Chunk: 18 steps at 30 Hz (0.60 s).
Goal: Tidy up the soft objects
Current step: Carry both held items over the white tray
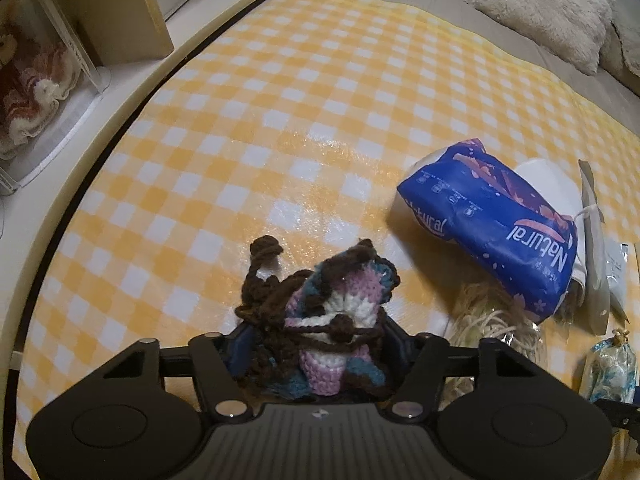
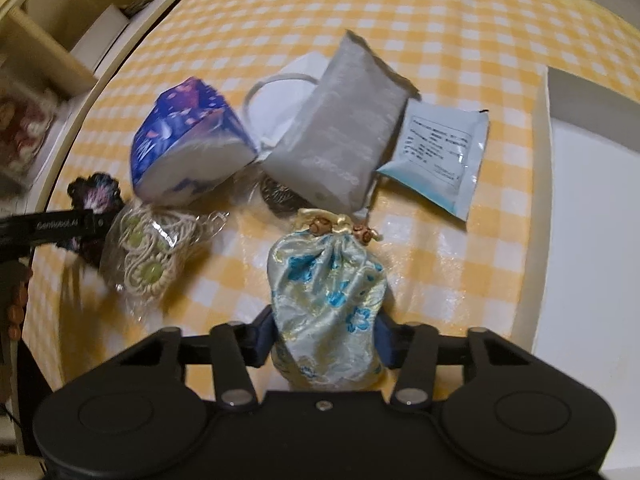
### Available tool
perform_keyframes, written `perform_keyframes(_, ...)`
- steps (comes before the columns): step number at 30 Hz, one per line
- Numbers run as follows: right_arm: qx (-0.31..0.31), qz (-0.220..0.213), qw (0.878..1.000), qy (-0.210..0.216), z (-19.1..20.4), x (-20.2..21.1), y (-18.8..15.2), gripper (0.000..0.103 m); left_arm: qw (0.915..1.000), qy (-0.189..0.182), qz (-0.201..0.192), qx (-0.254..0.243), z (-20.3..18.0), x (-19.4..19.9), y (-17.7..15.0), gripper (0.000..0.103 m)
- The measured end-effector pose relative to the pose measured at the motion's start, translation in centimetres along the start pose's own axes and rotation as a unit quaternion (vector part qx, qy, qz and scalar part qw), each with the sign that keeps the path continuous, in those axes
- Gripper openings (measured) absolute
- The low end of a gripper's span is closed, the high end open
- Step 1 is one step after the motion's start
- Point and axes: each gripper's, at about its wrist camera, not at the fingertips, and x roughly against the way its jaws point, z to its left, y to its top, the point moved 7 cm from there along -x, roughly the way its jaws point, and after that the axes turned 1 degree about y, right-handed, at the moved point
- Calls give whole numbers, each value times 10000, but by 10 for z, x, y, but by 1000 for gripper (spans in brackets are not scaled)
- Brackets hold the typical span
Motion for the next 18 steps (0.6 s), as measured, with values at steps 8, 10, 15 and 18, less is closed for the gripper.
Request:
perform_keyframes(8, 104, -372, 9991, 198, 4, 28, 2, 36, 9990, -49, -452, 43, 10, 37, -3, 61)
perform_keyframes(10, 187, -600, 9977, 246, 7, 43, 3, 36, 9978, -67, -650, 56, 10, 52, -4, 61)
perform_keyframes(15, 280, -1135, 9923, 402, 7, 80, 6, 36, 9926, -270, -1171, 155, 8, 92, -3, 61)
perform_keyframes(18, 308, -1460, 9878, 450, 6, 101, 5, 36, 9883, -456, -1442, 178, 2, 115, -3, 61)
